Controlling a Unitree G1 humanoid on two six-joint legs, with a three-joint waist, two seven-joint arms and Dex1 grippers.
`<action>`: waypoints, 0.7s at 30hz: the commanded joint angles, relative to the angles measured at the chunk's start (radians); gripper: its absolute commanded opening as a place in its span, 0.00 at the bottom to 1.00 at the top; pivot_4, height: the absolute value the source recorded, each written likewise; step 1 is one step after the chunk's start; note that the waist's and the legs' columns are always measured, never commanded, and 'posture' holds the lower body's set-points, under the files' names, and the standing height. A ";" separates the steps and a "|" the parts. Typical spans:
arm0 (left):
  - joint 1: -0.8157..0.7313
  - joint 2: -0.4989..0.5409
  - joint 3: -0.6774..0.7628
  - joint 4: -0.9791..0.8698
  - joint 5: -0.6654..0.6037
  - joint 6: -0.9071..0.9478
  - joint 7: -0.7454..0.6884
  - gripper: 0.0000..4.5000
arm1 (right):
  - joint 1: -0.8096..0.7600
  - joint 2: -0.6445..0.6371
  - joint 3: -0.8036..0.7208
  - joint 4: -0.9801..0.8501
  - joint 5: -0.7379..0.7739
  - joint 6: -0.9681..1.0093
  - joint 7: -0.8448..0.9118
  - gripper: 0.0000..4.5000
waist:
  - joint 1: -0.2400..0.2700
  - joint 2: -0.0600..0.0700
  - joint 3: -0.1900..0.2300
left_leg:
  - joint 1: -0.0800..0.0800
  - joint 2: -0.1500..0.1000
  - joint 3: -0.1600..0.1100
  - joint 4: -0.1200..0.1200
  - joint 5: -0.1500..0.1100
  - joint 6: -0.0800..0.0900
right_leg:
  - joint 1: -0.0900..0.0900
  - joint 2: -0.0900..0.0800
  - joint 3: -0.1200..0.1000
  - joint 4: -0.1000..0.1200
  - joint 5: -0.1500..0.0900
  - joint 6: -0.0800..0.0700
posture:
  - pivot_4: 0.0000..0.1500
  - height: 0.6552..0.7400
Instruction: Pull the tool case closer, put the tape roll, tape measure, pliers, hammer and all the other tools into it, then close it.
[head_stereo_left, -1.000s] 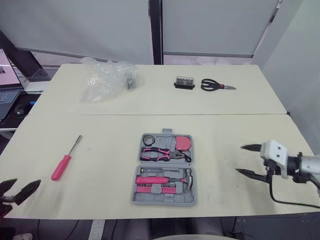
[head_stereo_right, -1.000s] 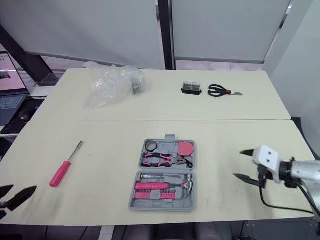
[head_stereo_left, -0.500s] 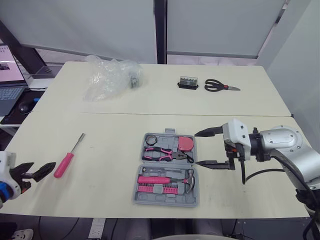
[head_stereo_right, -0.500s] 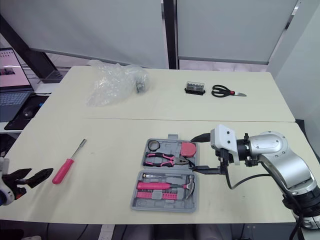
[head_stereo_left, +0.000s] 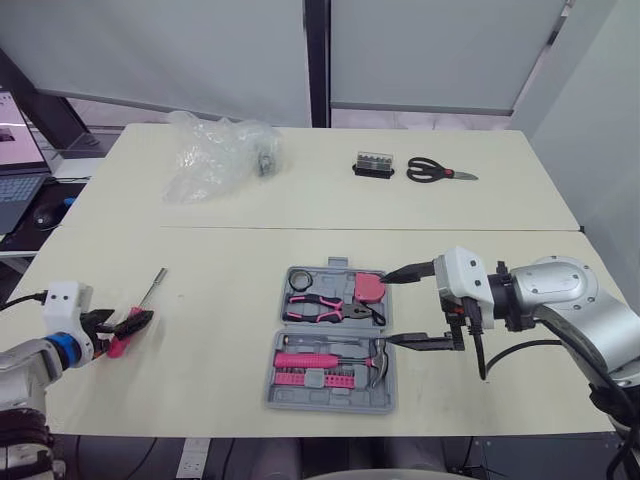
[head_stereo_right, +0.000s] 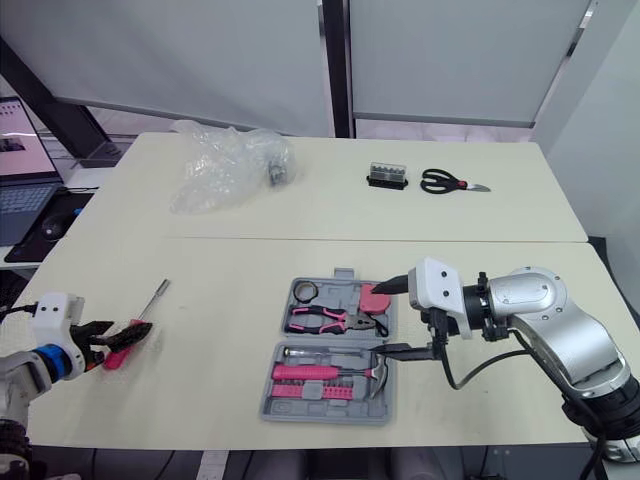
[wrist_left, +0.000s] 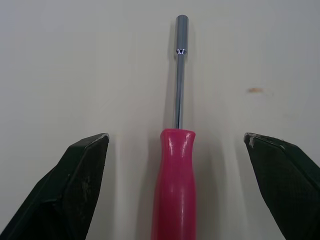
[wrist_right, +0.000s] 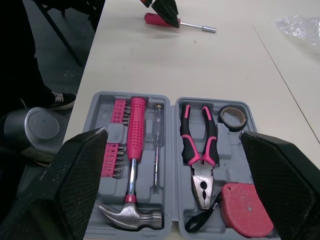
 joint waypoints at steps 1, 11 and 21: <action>-0.051 -0.001 -0.026 0.072 0.029 -0.023 0.019 0.79 | -0.002 -0.013 -0.014 -0.052 0.018 0.014 -0.009 1.00 | 0.000 0.000 0.000 | 0.000 0.000 0.000 0.000 0.000 0.000 | 0.000 0.000 0.000 0.000 0.000 0.000 | 1.00 1.00; 0.027 0.003 -0.021 0.008 0.014 -0.037 -0.036 0.20 | 0.006 -0.016 -0.011 -0.079 0.023 0.035 -0.035 1.00 | -0.003 0.000 0.000 | 0.000 0.000 0.000 0.000 0.000 0.000 | 0.000 0.000 0.000 0.000 0.000 0.000 | 1.00 1.00; 0.441 0.008 -0.029 -0.807 -0.107 0.127 -0.131 0.13 | 0.021 0.000 0.015 -0.065 0.002 0.010 -0.057 1.00 | 0.001 0.000 0.000 | 0.000 0.001 0.000 0.000 0.000 0.000 | 0.000 -0.002 0.000 -0.001 0.000 0.000 | 1.00 1.00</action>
